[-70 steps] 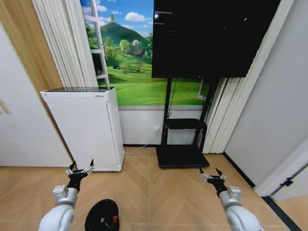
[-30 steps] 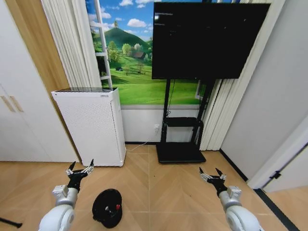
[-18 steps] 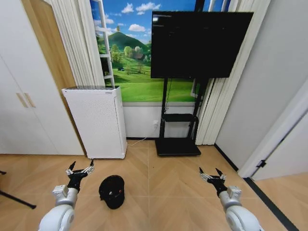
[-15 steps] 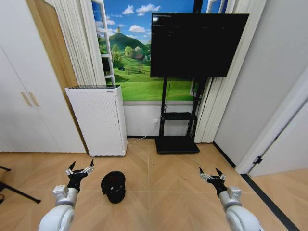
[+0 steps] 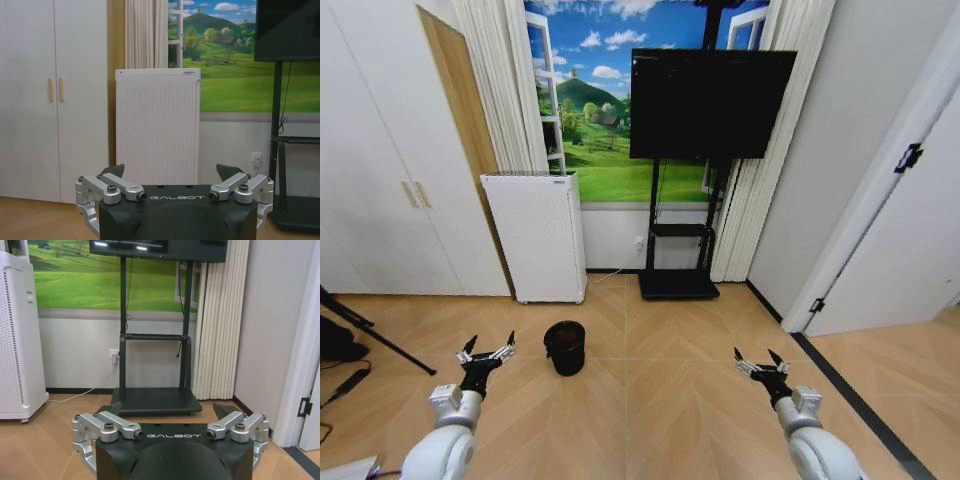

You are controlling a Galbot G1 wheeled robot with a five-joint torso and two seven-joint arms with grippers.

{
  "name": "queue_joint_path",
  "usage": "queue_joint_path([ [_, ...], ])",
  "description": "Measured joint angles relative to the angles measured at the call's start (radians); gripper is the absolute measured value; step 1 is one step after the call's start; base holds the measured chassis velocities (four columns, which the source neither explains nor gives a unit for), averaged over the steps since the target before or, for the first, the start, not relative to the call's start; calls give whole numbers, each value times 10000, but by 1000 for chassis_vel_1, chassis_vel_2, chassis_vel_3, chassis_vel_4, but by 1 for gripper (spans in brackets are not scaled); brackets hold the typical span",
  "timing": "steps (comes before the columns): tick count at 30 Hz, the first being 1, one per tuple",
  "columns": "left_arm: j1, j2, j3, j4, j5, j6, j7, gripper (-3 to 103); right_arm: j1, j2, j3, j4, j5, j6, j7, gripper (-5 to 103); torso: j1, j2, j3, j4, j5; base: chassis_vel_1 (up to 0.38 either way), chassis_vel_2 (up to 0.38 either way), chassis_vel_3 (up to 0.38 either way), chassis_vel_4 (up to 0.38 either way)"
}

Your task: Pick up the trash bin and place the garbage on the floor into it.

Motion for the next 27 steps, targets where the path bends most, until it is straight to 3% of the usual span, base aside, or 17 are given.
queue_joint_path([
  [2,-3,3,-2,-5,0,-1,1,100,-1,1,-2,-3,0,-1,-1,100,-2,-1,0,-6,49,356,-339,-370,355],
  [4,-1,2,-2,-4,0,-2,0,100,-2,1,-2,-3,1,-1,0,100,-3,-1,-1,-4,33,363,-379,-383,351],
  [5,0,1,-1,-1,0,0,0,100,0,0,0,-1,0,0,1,100,-2,-1,-2,0,1,363,-382,-339,351],
  [8,-3,4,-5,-7,1,-3,1,100,-1,1,-3,-3,1,-1,0,100,-4,-3,-3,-6,50,344,-331,-364,363],
  [9,0,1,-2,-1,0,0,0,100,-1,0,-2,-3,0,-1,0,100,-4,-3,-2,-4,10,337,-394,-371,363],
  [11,0,1,-2,0,0,0,0,100,-1,0,-2,1,0,0,0,100,-3,-4,-2,2,-2,337,-394,-371,363],
  [12,0,0,-1,0,0,1,0,100,-1,0,-1,-1,1,-1,1,100,-5,-5,-2,-4,13,378,-377,-371,328],
  [13,-2,4,-8,-7,1,-3,1,100,-2,2,-4,-2,1,-1,-1,100,-7,-5,-4,-5,54,315,-332,-357,328],
  [16,2,-1,-1,0,0,0,0,100,-2,0,-1,-1,0,-1,1,100,-11,-3,-7,4,1,304,-313,-290,309],
  [18,3,1,-1,-3,0,0,0,100,-5,0,-2,-1,0,-1,-1,100,-12,-2,-7,-11,38,201,-92,-226,225],
  [20,-1,1,-1,-4,0,-1,1,100,-5,1,-3,-4,1,-2,1,100,-13,-2,-7,-15,37,93,-120,-199,125],
  [21,1,0,-1,-1,0,0,-5,100,-4,1,-2,-2,1,-1,0,100,-13,-2,-7,-1,11,-14,-20,-81,97],
  [23,1,0,-2,-1,0,0,-7,100,-3,0,0,-1,0,0,1,100,-11,-3,-7,1,6,-7,-10,-41,48],
  [24,0,1,-2,-2,0,0,-5,100,-3,0,-3,-2,1,-1,0,100,-9,-7,-4,-3,32,0,0,0,0],
  [26,-2,1,-2,-3,0,-1,-5,100,-1,0,-3,-2,1,-1,0,100,-1,-11,-2,0,39,-88,59,52,-40],
  [27,-2,1,-1,-1,0,0,-5,100,0,0,-3,-2,1,-1,0,100,2,-12,-1,-3,17,-88,59,77,-69],
])
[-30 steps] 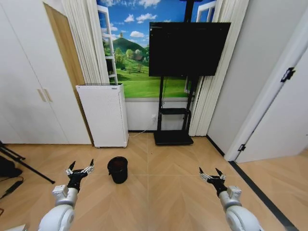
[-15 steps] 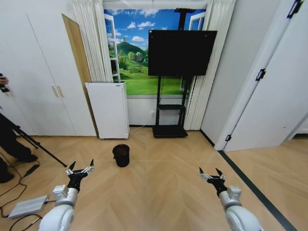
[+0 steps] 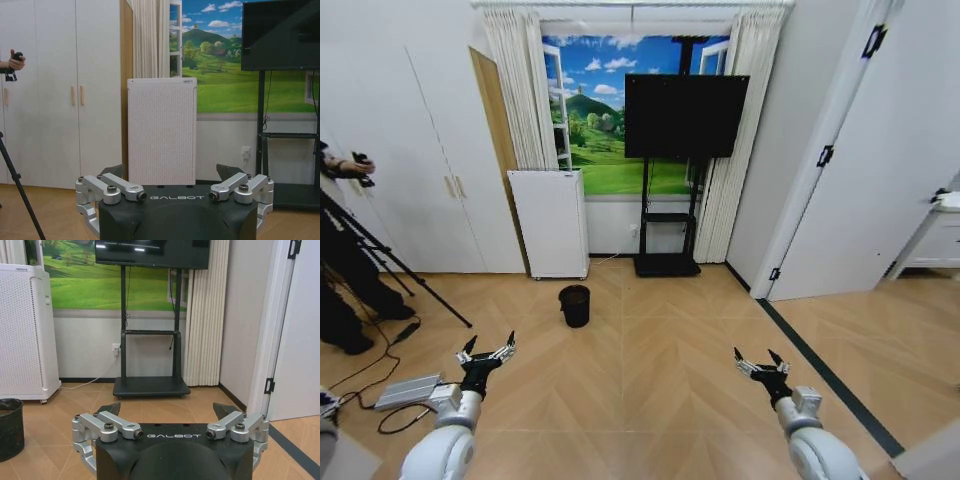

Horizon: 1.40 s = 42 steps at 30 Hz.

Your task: Pick up the trash bin and place the garbage on the floor into it.

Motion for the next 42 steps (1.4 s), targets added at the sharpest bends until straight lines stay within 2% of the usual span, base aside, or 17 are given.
queue_joint_path([
  [2,0,0,0,0,0,0,0,100,2,0,1,1,0,0,0,100,2,0,0,-1,-2,-81,52,37,-70],
  [3,-2,0,0,-1,0,0,0,100,2,0,0,0,0,0,0,100,2,0,0,-2,19,-41,54,37,-52],
  [5,-2,0,0,0,0,0,0,100,2,0,0,0,0,0,0,100,2,-1,0,-2,14,-41,42,37,-52],
  [6,0,0,0,0,0,0,0,100,2,0,1,1,0,0,0,100,0,0,-1,-1,-3,0,0,0,0],
  [8,0,0,0,0,0,0,0,100,2,0,0,0,0,0,0,100,-2,0,-2,1,1,0,0,0,0],
  [9,0,0,0,0,0,0,1,100,0,0,0,0,0,0,0,100,-6,1,-3,0,16,38,4,-61,22],
  [12,1,0,0,0,0,0,1,100,0,0,0,0,0,0,0,100,-9,2,-5,-1,3,13,1,-20,7],
  [15,1,0,0,0,0,0,0,100,0,0,0,0,0,0,0,100,-9,2,-5,-2,12,0,0,0,0],
  [42,1,0,0,0,0,0,6,100,0,0,0,0,0,0,0,100,-8,3,-5,-1,7,0,0,0,0],
])
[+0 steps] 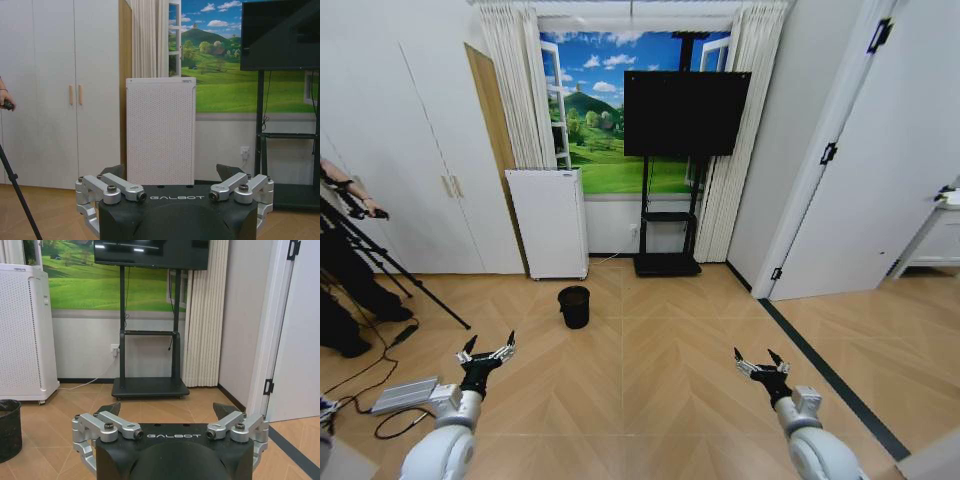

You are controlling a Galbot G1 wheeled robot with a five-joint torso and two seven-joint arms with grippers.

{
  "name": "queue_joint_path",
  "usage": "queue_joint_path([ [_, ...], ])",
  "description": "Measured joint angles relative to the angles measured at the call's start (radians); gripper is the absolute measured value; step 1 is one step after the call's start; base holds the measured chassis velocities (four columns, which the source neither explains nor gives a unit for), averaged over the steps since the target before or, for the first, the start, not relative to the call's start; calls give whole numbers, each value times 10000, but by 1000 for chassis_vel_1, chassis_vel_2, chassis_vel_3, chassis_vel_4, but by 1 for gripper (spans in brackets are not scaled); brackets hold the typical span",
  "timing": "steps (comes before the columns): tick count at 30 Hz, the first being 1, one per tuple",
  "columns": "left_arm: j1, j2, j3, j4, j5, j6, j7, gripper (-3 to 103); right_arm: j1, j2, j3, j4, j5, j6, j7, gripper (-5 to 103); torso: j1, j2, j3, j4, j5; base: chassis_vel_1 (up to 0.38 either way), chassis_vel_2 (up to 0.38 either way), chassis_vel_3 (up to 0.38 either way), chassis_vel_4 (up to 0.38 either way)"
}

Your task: Pick up the trash bin and place the garbage on the floor into it.

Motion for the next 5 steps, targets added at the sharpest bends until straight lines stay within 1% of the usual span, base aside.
queue_joint_path([
  [5,0,0,0,0,0,1,0,100,1,0,0,0,0,0,0,100,0,0,0,0,0,0,0,0,0],
])
